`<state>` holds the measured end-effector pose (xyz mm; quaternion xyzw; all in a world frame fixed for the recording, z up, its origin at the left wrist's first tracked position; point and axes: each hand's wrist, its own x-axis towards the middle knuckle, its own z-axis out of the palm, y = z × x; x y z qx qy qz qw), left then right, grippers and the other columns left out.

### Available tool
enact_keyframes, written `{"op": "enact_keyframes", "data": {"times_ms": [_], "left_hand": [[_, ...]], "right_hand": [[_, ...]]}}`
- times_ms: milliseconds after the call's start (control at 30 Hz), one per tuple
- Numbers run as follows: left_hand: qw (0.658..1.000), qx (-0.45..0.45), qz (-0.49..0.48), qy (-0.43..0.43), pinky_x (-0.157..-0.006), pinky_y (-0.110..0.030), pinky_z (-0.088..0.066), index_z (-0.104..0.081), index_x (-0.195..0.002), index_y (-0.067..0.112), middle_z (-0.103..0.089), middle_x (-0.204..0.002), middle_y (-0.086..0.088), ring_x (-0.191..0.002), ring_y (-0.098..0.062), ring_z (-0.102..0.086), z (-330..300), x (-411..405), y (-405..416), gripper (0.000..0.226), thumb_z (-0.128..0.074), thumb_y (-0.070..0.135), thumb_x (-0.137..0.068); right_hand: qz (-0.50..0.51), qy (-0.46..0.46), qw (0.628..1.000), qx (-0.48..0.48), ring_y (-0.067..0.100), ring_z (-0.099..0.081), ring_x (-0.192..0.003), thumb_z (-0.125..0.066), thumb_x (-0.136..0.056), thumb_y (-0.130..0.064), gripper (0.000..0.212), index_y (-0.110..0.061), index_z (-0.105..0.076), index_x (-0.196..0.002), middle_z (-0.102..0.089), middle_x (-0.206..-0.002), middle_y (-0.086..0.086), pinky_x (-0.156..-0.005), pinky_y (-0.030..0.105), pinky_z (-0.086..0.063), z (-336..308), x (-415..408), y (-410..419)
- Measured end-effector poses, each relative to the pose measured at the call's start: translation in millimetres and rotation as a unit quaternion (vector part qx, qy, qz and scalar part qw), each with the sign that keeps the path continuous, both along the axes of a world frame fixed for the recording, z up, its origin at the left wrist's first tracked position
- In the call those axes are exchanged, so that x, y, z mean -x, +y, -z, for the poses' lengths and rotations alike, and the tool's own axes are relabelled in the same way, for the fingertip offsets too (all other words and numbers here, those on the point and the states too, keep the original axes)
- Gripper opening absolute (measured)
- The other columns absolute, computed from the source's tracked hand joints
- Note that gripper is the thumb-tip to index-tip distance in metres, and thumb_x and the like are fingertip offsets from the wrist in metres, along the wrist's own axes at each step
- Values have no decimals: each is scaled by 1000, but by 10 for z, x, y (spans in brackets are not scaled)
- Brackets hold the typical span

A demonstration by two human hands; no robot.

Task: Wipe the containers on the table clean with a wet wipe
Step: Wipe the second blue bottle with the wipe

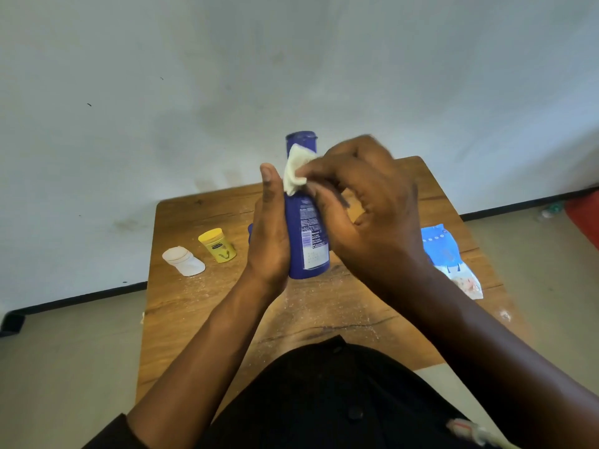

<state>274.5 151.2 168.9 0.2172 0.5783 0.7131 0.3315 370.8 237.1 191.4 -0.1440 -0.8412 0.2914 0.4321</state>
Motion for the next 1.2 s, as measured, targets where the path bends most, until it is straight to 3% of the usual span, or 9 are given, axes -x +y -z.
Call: {"op": "enact_keyframes", "data": {"times_ms": [167,267,400,567,700,767,967,1100,1200], "left_hand": [[997,-69,14,-34,-67,-32,-49,-65,-111,8,-59,-78,-9,-66,-20,-55,-23,183,-2,78,-9,62,-105],[998,-57,17,-2,-64,-32,-41,-67,-112,6,-52,-75,-5,-64,-18,-44,-15,175,3,79,-10,60,-106],[997,-57,14,-52,-79,-34,-52,-69,-100,18,-66,-86,-2,-80,-14,-64,-4,53,-13,55,-24,49,-111],[998,-27,47,27,-80,-51,-55,-55,-129,6,-60,-116,-31,-97,-35,-62,-80,19,-34,52,-38,49,-106],[998,-10,48,48,-81,-41,-58,-55,-124,4,-66,-106,-13,-93,-20,-67,-115,-61,-20,43,-43,41,-106],[998,-22,43,46,-82,-41,-55,-57,-124,7,-65,-109,-14,-96,-23,-65,-128,-54,-22,40,-43,40,-107],[993,-75,22,-90,-73,-36,-57,-55,-114,8,-66,-89,-8,-78,-20,-67,-158,58,-61,42,-41,47,-106],[991,-34,13,-128,-64,-28,-50,-61,-103,12,-59,-79,-3,-67,-13,-58,-74,61,-52,48,-42,56,-103],[986,-32,33,-159,-70,-32,-53,-67,-103,11,-65,-83,-6,-73,-16,-64,-42,-1,-46,61,-32,60,-105]], "right_hand": [[-116,-84,990,1,14,-63,-99,-74,-94,-8,13,-10,-77,-107,-69,-105,5,-80,26,-52,244,-178,-244],[-124,-71,990,4,15,-64,-93,-75,-92,-2,14,-8,-79,-104,-70,-101,5,-76,30,-53,246,-180,-213],[-56,-27,998,-25,13,-64,-90,-77,-90,1,15,-5,-78,-104,-70,-99,9,-82,18,-50,94,-92,-89],[26,30,999,5,10,-65,-88,-73,-94,-3,14,-7,-79,-106,-71,-100,7,-77,19,-52,-109,37,201],[32,34,999,8,2,-63,-89,-72,-94,-3,16,-11,-79,-106,-71,-101,1,-78,16,-51,-190,57,300],[15,30,999,2,7,-65,-90,-72,-94,-1,15,-9,-79,-105,-72,-100,6,-78,17,-52,-171,30,261],[-63,-62,996,-35,17,-65,-94,-75,-93,-6,13,-9,-78,-105,-70,-103,8,-78,26,-53,98,-113,55],[-86,-117,984,-99,17,-62,-94,-73,-93,-9,12,-11,-78,-104,-69,-101,7,-78,26,-48,279,-152,-76],[-67,-106,984,-125,21,-62,-89,-73,-93,-5,11,-8,-78,-102,-69,-97,9,-77,31,-48,320,-130,-93]]}}
